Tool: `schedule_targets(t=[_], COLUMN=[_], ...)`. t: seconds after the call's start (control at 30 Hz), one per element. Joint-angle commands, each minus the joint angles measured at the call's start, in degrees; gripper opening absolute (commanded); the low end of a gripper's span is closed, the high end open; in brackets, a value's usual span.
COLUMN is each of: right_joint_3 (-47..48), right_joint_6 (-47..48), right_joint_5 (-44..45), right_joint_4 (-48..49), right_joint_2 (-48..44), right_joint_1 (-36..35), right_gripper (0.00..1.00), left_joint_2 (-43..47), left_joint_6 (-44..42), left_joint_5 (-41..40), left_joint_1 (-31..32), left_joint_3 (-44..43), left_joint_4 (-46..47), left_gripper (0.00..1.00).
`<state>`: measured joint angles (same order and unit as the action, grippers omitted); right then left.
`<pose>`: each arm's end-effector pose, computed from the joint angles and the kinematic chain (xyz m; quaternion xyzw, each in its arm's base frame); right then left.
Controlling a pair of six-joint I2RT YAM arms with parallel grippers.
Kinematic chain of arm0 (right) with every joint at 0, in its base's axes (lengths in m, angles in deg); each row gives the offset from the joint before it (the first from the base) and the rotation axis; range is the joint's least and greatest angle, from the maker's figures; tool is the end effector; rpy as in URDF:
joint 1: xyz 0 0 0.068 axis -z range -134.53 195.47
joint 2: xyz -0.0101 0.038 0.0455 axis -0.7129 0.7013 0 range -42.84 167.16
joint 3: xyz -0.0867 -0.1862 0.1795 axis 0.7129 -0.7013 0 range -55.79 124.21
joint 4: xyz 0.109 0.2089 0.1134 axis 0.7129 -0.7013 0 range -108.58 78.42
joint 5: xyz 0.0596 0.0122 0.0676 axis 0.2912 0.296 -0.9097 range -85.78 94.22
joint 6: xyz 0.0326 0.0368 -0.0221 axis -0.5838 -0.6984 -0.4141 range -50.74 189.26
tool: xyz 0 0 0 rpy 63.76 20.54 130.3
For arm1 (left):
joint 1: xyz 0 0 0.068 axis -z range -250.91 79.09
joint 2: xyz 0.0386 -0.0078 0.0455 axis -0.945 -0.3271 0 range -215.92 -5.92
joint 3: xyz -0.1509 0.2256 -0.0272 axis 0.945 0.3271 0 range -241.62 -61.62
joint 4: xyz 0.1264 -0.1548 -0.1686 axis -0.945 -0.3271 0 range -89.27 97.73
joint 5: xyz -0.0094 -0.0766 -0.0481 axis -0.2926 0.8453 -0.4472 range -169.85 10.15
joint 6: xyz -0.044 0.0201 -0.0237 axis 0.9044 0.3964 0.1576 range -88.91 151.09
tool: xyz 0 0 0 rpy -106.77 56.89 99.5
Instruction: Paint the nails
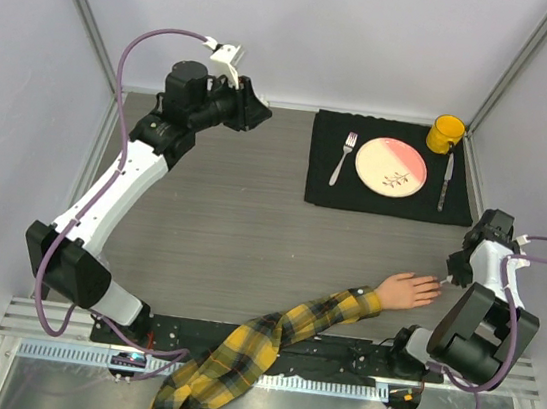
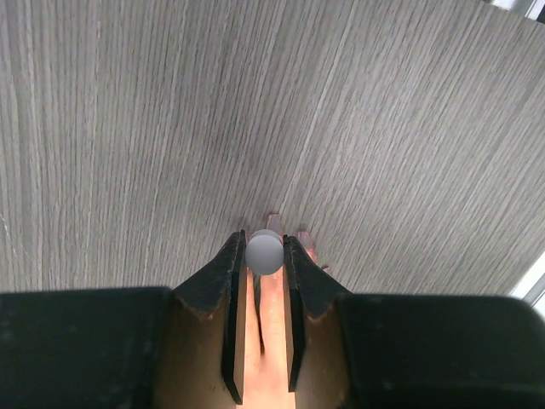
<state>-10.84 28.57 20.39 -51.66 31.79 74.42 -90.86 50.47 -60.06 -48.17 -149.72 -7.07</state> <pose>0.1965 -0.1202 0.1974 0.5768 0.7861 -0.1199 0.1872 0.3120 -0.1438 0.4282 0.1309 0.7602 -0.3479 0.5329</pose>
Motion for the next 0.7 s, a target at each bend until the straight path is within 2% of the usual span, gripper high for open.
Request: schedule_targets(t=[0.0, 0.67], right_joint_3=[0.1, 1.5], right_joint_6=[-0.8, 0.1], right_joint_5=[0.7, 1.2], right_joint_4=[1.1, -2.5], right_joint_2=[-0.2, -2.8], right_joint_1=[0.1, 0.1], right_gripper=[0.00, 0.00], left_joint_2=[0.2, 1.5], left_joint_6=[0.6, -0.6], left_joint_5=[1.6, 2.1], left_joint_1=[-0.4, -0.3], left_joint_3=[-2.5, -1.0], left_joint_4=[2.8, 6.3], left_gripper=[0.00, 0.00])
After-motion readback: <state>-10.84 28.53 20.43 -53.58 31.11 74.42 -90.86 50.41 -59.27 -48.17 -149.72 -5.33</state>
